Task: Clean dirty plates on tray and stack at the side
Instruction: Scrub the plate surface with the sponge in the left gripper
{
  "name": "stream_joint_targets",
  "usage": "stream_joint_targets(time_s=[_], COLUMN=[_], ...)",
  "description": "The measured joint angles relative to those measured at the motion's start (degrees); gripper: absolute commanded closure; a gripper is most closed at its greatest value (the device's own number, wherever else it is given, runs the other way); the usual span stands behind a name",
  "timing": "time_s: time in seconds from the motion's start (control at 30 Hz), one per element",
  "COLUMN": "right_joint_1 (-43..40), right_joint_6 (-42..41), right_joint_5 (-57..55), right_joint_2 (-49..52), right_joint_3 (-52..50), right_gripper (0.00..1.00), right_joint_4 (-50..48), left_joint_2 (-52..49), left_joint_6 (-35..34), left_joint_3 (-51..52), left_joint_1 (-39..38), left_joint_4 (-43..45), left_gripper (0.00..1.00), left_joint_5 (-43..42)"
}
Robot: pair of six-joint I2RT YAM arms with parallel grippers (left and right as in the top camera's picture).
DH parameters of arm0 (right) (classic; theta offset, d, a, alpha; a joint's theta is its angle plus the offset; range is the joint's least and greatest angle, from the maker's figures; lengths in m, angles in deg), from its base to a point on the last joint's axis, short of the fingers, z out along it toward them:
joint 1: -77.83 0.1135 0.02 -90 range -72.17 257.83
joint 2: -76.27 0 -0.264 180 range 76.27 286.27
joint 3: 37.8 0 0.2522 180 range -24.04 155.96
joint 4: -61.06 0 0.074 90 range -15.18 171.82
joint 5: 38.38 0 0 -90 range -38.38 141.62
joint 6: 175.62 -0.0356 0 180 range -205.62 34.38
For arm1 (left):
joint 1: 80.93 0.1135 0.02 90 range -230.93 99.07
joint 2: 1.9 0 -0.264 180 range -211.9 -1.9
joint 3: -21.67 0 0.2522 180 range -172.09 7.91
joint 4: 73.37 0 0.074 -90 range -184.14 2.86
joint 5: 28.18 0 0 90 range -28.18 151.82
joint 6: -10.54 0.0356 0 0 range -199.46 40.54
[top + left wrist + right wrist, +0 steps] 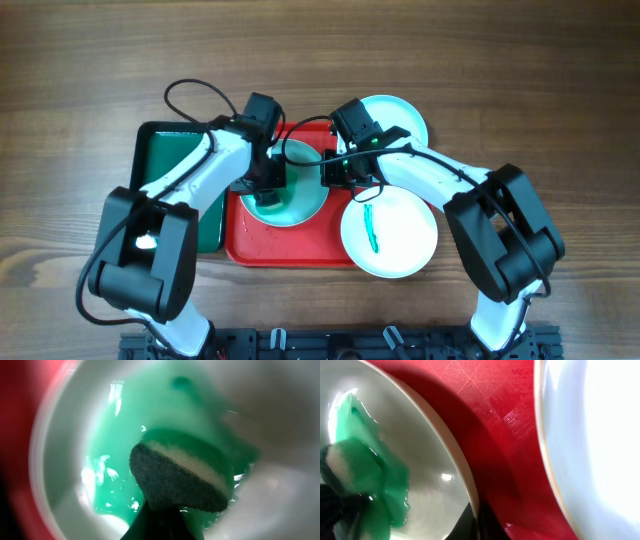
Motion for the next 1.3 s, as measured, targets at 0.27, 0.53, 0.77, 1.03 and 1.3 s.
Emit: stream_joint_targets(time_s=[0.27,0.53,0.77,1.03,1.3], right_joint_1=[-0.26,-0.39,-0.35,-0.33,-0.37], right_joint_6=[-0.26,-0.04,0.00,-0.04,0.00], right_joint_5=[0.11,-0.26,-0.24,-0.26,-0.26], right_joint_2=[0.00,0.00,0.00,0.00,0.00], right_joint_3=[0.00,0.00,0.00,0.00,0.00], right_gripper=[0.96,0.96,0.96,0.96,0.96], right_joint_4=[-0.24,-0.24,-0.24,-0.31,-0.24], left_joint_2=[0.07,0.02,0.09,0.07,0.02], left_joint_6=[-4.22,2.86,1.20,-3.67,3.87], left_joint_3=[0.61,0.68,0.48,0.79,0.79], left_joint_1=[-2.89,-2.86,-3.21,-3.50,-3.19], left_joint_4=[12.11,12.74,3.17,15.28,13.90], left_gripper=[0.96,0.96,0.96,0.96,0.96], left_joint_5=[13.09,-11.56,-3.37,11.56,-10.58])
